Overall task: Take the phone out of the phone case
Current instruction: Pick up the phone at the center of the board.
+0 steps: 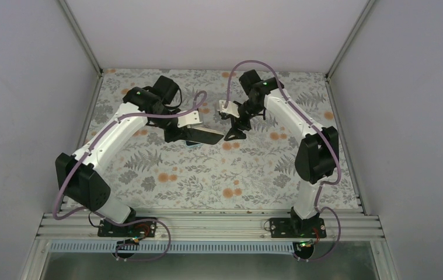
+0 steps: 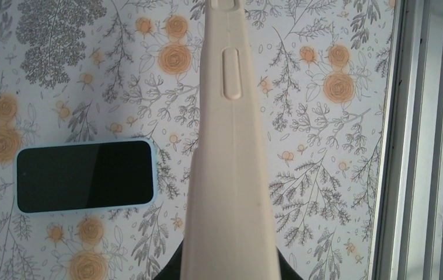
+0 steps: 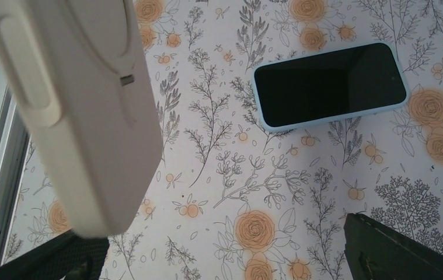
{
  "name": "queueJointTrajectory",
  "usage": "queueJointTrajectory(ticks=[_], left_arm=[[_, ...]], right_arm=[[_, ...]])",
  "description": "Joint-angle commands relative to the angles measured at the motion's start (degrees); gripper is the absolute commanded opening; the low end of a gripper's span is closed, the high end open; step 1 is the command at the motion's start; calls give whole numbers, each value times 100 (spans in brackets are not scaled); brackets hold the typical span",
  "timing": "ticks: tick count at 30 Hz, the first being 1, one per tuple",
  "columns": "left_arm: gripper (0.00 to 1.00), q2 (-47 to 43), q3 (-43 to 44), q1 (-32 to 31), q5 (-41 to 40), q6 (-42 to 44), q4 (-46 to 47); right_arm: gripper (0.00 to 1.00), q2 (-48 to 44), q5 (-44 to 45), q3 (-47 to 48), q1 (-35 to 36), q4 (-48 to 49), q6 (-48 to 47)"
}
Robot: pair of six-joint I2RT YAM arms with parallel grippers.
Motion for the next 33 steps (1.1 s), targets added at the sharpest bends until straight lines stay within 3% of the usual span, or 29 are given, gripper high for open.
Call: queueJointTrajectory(ticks=[1,33], left_arm=[[2,61,309,-124,280,-94,207],[2,122,167,-230,-11,-95,171]], right_arm=[[99,91,-82,147,-21,121,84],[97,327,-167,470,-65,-185,-99]])
